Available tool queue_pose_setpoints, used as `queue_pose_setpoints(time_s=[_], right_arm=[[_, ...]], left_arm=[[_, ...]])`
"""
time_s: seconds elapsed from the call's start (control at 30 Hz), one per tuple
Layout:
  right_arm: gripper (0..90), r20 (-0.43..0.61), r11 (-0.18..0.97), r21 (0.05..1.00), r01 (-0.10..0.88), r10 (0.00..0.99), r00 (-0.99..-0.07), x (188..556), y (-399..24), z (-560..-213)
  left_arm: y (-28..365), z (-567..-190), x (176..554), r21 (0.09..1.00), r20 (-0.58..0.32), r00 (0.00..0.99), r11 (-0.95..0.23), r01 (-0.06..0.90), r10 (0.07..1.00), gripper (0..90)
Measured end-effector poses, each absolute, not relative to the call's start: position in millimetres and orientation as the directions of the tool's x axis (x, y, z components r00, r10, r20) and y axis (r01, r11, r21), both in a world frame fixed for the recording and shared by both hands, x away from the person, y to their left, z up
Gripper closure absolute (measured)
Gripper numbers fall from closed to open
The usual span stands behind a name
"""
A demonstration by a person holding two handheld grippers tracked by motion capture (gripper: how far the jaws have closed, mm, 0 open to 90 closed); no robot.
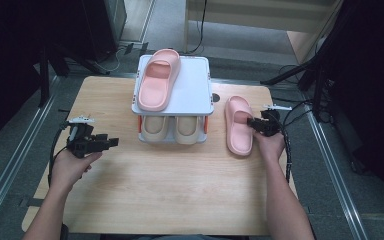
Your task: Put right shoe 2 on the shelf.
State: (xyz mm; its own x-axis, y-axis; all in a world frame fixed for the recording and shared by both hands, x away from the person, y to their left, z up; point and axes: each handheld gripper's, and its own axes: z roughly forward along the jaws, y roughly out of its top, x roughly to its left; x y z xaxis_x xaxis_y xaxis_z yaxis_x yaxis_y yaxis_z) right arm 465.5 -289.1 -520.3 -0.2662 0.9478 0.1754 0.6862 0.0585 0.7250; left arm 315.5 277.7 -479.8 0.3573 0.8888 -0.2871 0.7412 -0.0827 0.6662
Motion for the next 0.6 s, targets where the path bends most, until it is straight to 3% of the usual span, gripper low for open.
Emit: queue_pose_setpoints(time_s=[0.23,0.5,0.6], right_arm=[[82.5,0.203,0.027,0.713,0.7,0.949,-0.243,465,-291,-518],[83.7,0.221,0.019,0.686,0.728,0.947,-0.233,463,-286,-513],[83.7,0.178,0.053,0.683,0.729,0.955,-0.236,463,-281,-509]], left_arm=[[277,-480,317,0.666,-0.289,0.364,-0.087,0.741,0.885,44.2],[273,-480,320,0.661,-0.291,0.373,-0.097,0.744,0.881,44.1],[272,-480,321,0.661,-0.296,0.376,-0.096,0.744,0.878,44.2]])
